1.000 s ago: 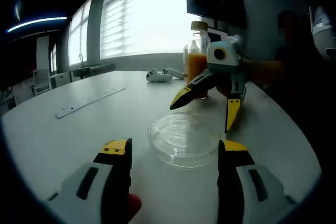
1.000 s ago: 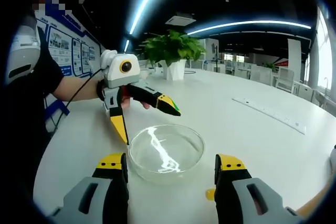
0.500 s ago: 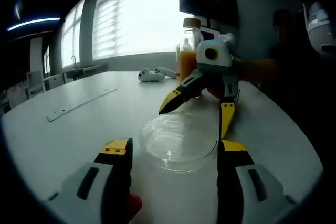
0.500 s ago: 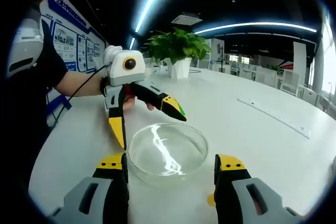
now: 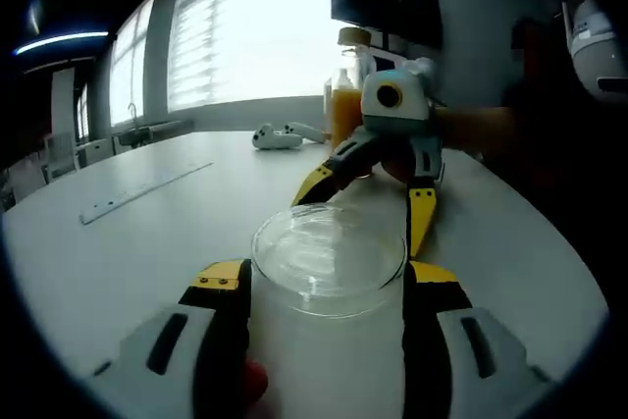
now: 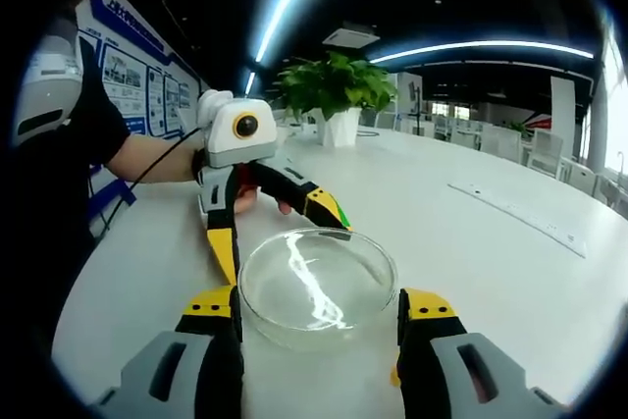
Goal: Open the Petri dish lid, place the lid on the table, pour the liquid culture medium into the Petri dish, pick up the Petri dish lid from the table, and close the Petri dish
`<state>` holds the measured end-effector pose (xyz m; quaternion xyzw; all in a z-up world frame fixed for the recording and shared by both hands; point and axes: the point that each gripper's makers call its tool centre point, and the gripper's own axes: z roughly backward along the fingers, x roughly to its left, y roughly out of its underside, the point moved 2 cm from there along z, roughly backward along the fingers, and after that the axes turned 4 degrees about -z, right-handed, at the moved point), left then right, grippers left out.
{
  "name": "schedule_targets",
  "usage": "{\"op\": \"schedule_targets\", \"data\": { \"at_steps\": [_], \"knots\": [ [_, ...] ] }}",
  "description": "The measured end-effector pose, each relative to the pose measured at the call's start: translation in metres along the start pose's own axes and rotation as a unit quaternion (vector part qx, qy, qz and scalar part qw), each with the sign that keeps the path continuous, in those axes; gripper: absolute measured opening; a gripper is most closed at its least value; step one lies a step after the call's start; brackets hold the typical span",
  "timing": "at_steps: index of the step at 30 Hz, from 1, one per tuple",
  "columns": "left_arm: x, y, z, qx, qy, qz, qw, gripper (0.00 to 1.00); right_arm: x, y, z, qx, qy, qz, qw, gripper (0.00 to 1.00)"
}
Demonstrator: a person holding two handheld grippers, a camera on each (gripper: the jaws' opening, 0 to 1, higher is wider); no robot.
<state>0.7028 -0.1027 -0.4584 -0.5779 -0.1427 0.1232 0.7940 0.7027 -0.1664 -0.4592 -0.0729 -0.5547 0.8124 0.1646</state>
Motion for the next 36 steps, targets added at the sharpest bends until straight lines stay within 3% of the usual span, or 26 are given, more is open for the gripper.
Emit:
{"op": "schedule_targets", "data": {
  "at_steps": [15, 36],
  "knots": [
    [0.0008, 0.0005, -0.0018, 0.0, 0.022, 0.002, 0.9998, 0.54, 0.0, 0.0021, -0.0021, 0.004, -0.011, 0.013, 0.9998, 0.57],
    [0.0007, -0.0057, 0.003, -0.008, 0.018, 0.006, 0.9998, 0.53, 0.0007, -0.0037, -0.0006, -0.003, -0.014, 0.007, 0.9999, 0.56]
  ]
}}
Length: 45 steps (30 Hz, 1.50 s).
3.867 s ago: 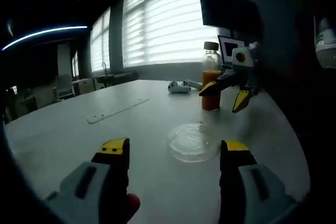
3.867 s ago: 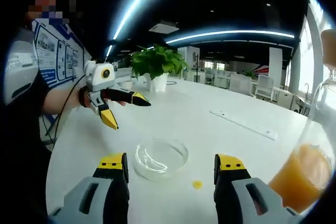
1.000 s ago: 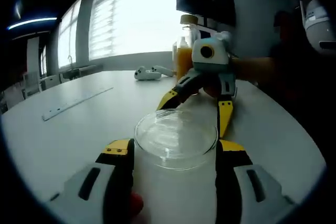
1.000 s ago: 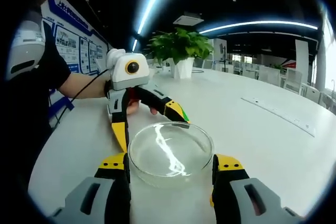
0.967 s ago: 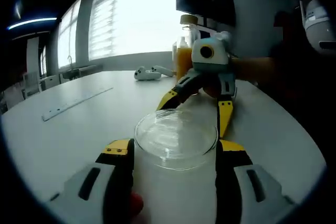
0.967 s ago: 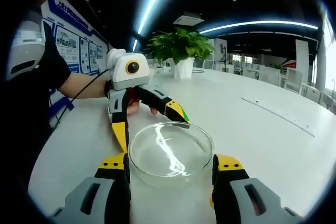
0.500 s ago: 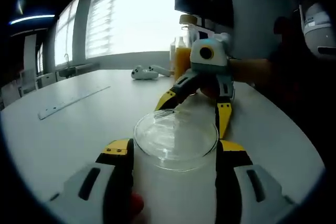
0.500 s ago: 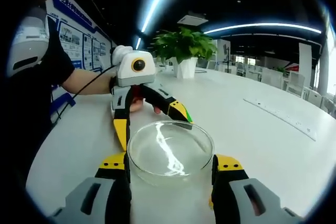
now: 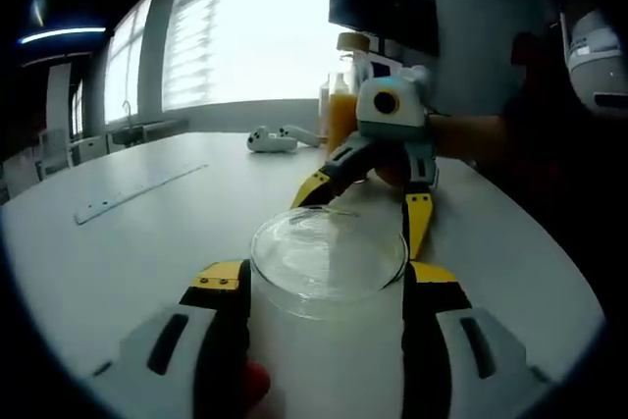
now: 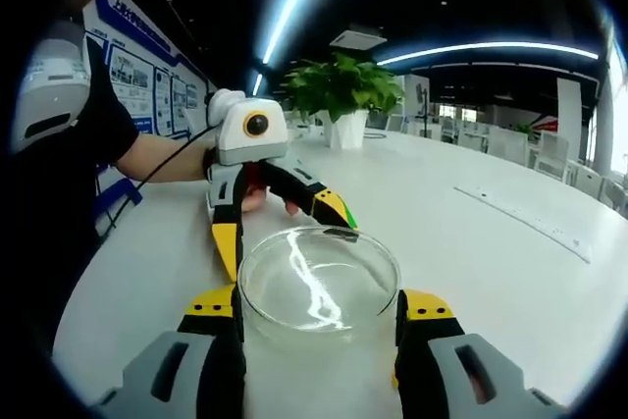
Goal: Open the Petri dish lid, place the lid on the table, pour the liquid culture medium into the Petri dish, pick up the Petri dish lid from the table, and close the Petri dish
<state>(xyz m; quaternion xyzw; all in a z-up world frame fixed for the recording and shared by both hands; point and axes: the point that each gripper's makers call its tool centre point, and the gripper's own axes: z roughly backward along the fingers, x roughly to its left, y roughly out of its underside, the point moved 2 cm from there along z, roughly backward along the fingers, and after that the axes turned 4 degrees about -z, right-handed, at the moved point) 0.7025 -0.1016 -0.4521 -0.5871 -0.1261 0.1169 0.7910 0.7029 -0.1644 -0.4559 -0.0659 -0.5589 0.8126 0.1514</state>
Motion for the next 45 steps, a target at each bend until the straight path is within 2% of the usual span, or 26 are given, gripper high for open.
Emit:
{"op": "schedule_targets", "data": {
  "at_steps": [25, 37, 45],
  "knots": [
    [-0.006, -0.016, 0.008, -0.009, -0.005, -0.018, 0.9998, 0.53, 0.008, -0.015, 0.009, -0.009, 0.007, 0.015, 0.9998, 0.56],
    [-0.014, -0.026, 0.015, -0.011, -0.009, -0.021, 0.9997, 0.53, 0.019, -0.024, 0.016, -0.014, 0.008, 0.023, 0.9996, 0.56],
    [-0.025, -0.037, 0.022, -0.032, -0.005, -0.009, 0.9994, 0.53, 0.032, -0.035, 0.026, -0.026, 0.011, 0.023, 0.9993, 0.56]
  ]
}}
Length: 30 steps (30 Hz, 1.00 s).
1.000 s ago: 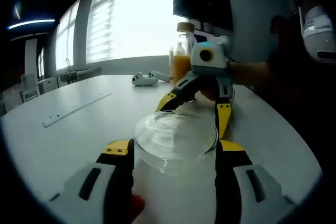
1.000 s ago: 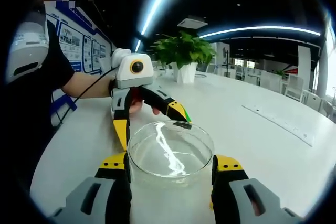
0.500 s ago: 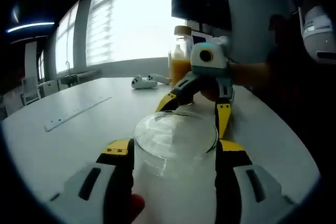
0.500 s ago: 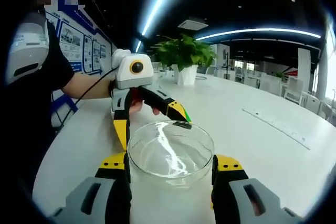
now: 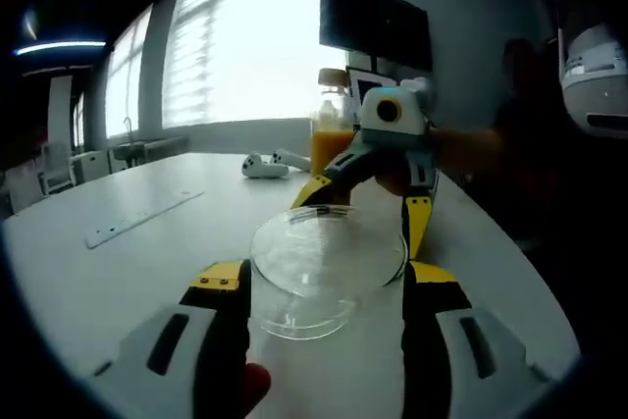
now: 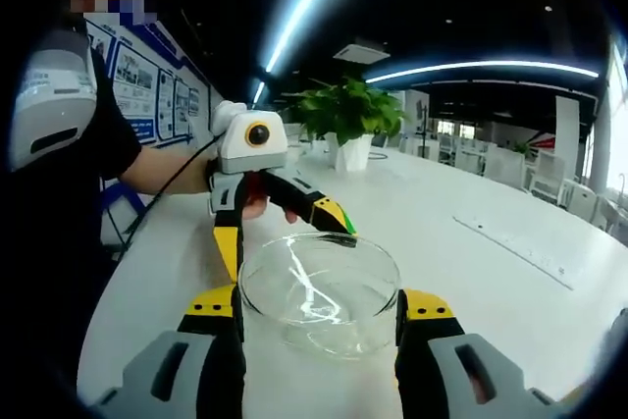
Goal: Open the Petri dish lid, place the lid on the table, pour the liquid culture medium into the Petri dish, pick up the Petri dish lid from the table, and close the Petri dish
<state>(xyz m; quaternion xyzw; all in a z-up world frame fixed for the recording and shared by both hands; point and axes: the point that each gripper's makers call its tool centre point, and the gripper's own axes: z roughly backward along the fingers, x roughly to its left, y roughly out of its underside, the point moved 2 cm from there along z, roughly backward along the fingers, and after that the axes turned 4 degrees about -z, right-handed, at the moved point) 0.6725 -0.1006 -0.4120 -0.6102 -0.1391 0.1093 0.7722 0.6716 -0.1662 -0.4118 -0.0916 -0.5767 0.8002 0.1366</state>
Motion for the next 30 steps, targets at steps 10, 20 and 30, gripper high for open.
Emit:
{"op": "schedule_targets", "data": {
  "at_steps": [10, 20, 30],
  "knots": [
    [-0.021, -0.005, 0.004, 0.002, 0.005, -0.01, 0.9999, 0.52, 0.019, 0.002, 0.012, 0.002, 0.002, 0.004, 1.0, 0.56],
    [-0.042, -0.011, 0.011, -0.004, 0.004, -0.013, 0.9999, 0.52, 0.037, 0.0, 0.022, -0.006, 0.002, 0.002, 1.0, 0.56],
    [-0.058, -0.013, 0.018, -0.001, 0.006, -0.021, 0.9998, 0.52, 0.055, 0.001, 0.029, -0.012, 0.001, -0.002, 0.9999, 0.56]
  ]
}}
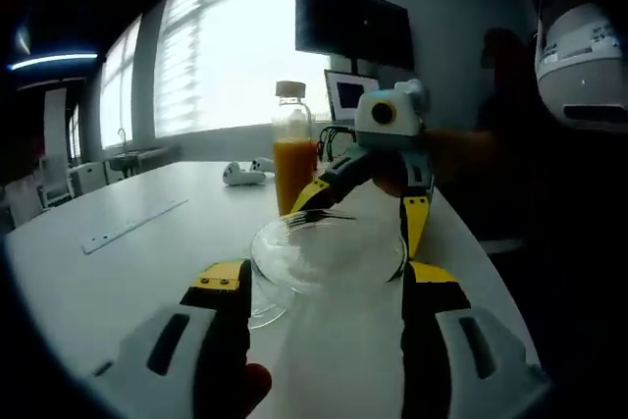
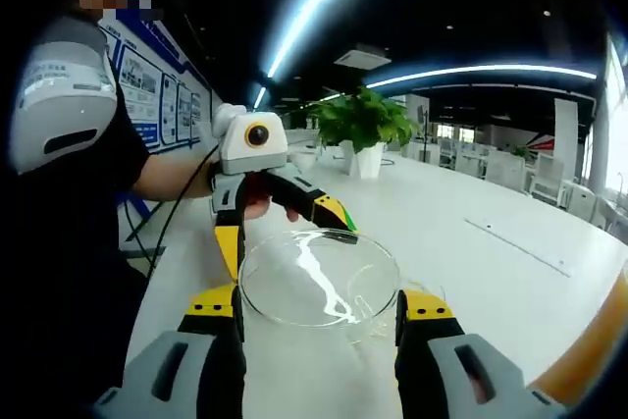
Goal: Open the Petri dish lid, place the lid on the table, pour the liquid culture medium into the Petri dish, pick up the Petri dish lid from the table, and close the Petri dish
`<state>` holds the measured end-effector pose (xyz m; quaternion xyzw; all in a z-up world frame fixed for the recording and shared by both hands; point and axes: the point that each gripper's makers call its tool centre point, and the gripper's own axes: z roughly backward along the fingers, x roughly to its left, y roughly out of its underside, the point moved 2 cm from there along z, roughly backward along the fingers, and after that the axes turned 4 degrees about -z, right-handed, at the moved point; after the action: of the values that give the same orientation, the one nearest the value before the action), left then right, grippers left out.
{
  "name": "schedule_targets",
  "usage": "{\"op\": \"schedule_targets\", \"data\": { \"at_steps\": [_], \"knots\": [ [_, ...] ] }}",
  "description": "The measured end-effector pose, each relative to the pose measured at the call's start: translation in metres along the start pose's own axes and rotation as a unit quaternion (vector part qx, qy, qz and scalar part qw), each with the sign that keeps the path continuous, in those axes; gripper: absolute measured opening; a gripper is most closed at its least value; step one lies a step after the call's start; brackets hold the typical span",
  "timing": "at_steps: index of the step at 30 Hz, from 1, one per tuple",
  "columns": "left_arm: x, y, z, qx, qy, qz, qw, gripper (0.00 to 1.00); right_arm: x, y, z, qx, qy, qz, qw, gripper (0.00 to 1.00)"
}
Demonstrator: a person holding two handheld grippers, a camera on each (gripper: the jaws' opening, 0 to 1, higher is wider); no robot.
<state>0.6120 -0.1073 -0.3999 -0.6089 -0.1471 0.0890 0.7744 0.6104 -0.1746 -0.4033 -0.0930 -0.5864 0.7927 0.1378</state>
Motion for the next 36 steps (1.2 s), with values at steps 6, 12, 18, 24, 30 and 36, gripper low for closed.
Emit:
{"op": "schedule_targets", "data": {
  "at_steps": [6, 12, 18, 24, 30, 36],
  "knots": [
    [-0.013, 0.0, 0.004, -0.004, 0.001, 0.007, 1.0, 0.52, 0.012, 0.001, 0.005, -0.001, 0.0, 0.0, 1.0, 0.56],
    [-0.023, -0.001, 0.009, -0.002, 0.0, 0.001, 1.0, 0.52, 0.023, 0.001, 0.006, -0.002, 0.001, 0.002, 1.0, 0.56],
    [-0.031, 0.0, 0.013, -0.006, -0.004, 0.005, 1.0, 0.52, 0.032, 0.002, 0.007, 0.0, -0.003, 0.001, 1.0, 0.56],
    [-0.039, 0.008, 0.015, -0.006, -0.006, 0.02, 0.9998, 0.52, 0.039, 0.008, 0.006, 0.005, -0.008, 0.002, 1.0, 0.56],
    [-0.045, 0.016, 0.015, 0.001, -0.009, 0.021, 0.9997, 0.52, 0.045, 0.018, 0.003, 0.01, -0.014, -0.006, 0.9998, 0.56],
    [-0.049, 0.022, 0.014, 0.007, -0.007, 0.023, 0.9997, 0.52, 0.047, 0.026, 0.004, 0.013, -0.015, -0.012, 0.9997, 0.56]
  ]
}}
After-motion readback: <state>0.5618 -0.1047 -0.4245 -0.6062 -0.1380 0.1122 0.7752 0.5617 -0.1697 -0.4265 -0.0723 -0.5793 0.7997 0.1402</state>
